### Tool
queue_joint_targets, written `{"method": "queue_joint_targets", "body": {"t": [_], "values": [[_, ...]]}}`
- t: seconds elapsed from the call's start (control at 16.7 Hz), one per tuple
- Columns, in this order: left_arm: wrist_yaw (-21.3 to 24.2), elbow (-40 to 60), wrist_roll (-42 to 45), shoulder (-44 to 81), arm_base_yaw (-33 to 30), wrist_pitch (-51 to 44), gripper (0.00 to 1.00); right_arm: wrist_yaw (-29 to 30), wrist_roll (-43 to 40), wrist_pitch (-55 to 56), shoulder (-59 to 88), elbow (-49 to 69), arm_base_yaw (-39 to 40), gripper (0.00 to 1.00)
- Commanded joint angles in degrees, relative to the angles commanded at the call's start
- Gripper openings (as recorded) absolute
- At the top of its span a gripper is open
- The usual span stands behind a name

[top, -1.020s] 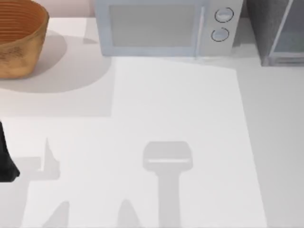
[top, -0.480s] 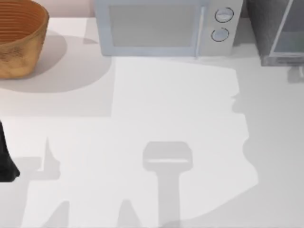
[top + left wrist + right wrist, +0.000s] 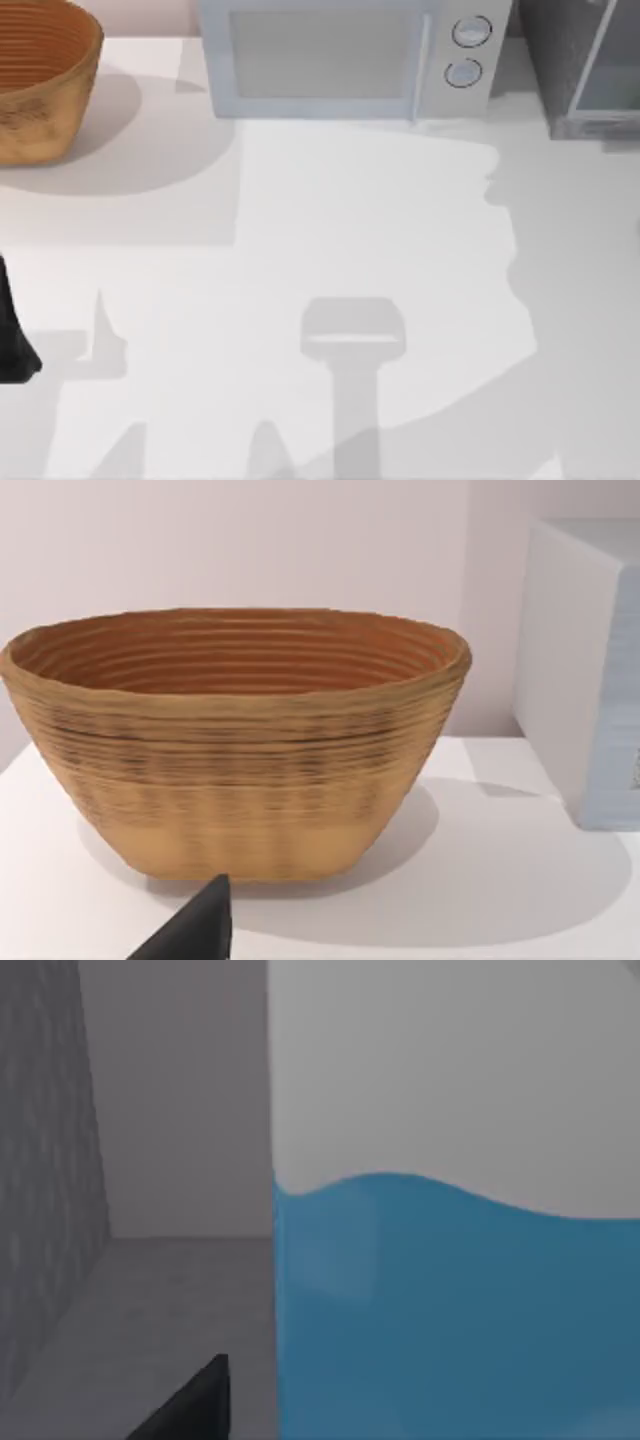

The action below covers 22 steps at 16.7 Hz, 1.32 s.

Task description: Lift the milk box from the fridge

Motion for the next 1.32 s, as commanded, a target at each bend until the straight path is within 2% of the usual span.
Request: {"method": "queue_joint_targets", "body": {"t": [0.18, 0.48, 1.26, 1.32], "values": [[0.00, 0.00, 0.00, 0.00, 0.00, 0.00, 1.00, 0.73, -0.03, -3.05, 2.87, 5.84, 0.69, 1.00], [0.00, 0.00, 0.00, 0.00, 0.00, 0.00, 1.00, 0.89, -0.04, -3.74, 3.34, 6.79, 0.85, 1.00], [0.00, 0.00, 0.00, 0.00, 0.00, 0.00, 1.00, 0.89, -0.04, -3.74, 3.34, 6.79, 0.85, 0.02], [0.00, 0.00, 0.00, 0.00, 0.00, 0.00, 1.00, 0.89, -0.04, -3.74, 3.34, 6.79, 0.85, 0.00]]}}
